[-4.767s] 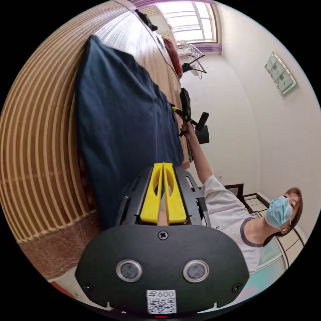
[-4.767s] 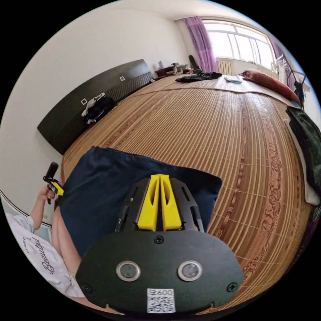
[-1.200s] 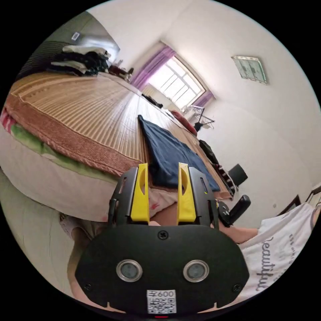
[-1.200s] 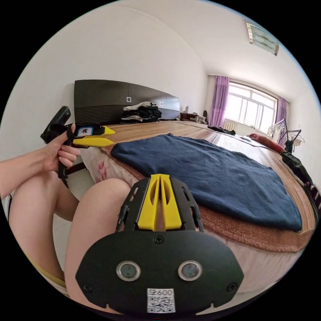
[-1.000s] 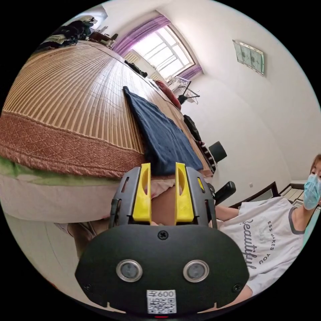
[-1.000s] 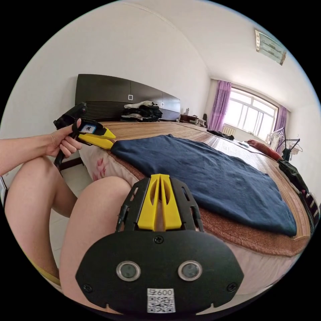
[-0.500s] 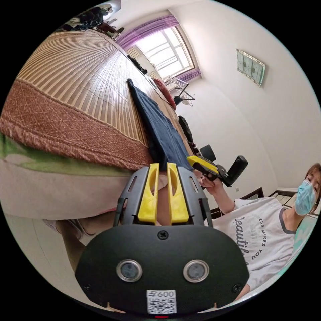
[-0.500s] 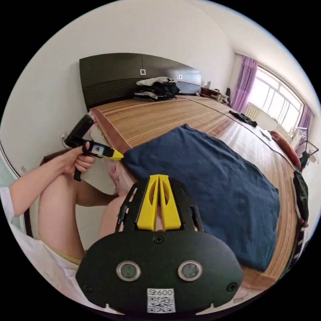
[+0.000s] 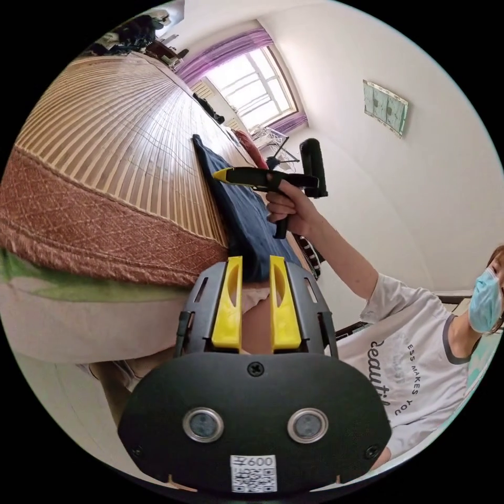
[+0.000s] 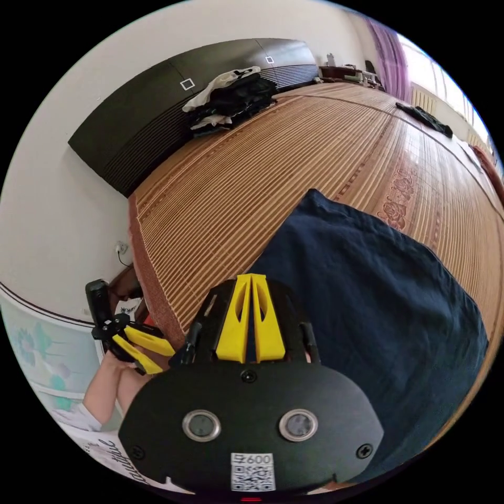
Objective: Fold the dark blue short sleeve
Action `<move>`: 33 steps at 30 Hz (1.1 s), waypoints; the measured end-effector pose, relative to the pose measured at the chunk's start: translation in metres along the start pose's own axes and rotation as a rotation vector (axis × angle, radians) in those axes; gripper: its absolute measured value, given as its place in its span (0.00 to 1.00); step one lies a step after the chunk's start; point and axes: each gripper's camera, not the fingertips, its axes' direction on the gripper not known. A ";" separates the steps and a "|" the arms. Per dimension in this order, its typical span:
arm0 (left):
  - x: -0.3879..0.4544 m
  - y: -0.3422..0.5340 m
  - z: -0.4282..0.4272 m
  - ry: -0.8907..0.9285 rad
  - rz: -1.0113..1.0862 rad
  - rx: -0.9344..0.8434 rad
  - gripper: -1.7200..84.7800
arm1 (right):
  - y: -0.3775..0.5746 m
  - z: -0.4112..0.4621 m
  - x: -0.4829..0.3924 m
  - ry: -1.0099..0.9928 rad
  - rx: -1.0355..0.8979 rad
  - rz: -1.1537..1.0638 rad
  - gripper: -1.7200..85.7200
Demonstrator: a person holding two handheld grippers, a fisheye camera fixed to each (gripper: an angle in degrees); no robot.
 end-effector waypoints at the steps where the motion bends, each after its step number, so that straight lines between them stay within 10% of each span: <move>1: -0.004 -0.002 -0.002 -0.001 -0.006 0.014 0.11 | -0.003 0.001 -0.001 0.012 0.018 -0.018 0.01; 14: -0.065 -0.015 0.036 0.286 -0.252 -0.138 0.05 | -0.014 0.017 -0.021 0.036 0.083 -0.075 0.01; 33: -0.035 0.002 0.024 0.005 0.002 -0.205 0.02 | -0.020 0.046 -0.074 0.158 0.082 -0.140 0.01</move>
